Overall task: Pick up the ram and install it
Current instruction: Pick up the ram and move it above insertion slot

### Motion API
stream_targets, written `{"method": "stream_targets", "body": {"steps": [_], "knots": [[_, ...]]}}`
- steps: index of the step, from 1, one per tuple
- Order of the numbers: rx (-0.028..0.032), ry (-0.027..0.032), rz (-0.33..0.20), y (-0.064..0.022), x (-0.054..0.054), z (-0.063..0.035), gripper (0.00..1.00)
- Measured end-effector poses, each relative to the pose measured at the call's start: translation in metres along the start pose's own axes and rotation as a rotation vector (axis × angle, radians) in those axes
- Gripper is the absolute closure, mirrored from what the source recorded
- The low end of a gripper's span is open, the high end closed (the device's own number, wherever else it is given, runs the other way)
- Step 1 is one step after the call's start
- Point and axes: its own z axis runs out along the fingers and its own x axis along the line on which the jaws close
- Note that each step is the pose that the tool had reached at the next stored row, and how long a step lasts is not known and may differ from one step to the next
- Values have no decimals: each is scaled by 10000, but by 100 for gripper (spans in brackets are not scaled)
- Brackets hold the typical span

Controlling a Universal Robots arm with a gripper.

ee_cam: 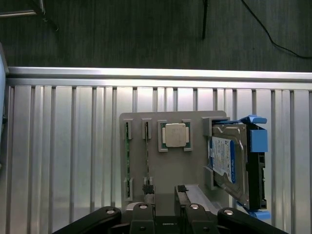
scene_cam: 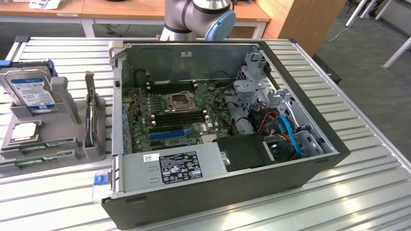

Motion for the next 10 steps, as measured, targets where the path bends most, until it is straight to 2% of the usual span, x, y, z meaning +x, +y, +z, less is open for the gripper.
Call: {"method": "stream_targets", "body": {"steps": [10], "knots": [[1,-1,1,0,1,1,70]]}}
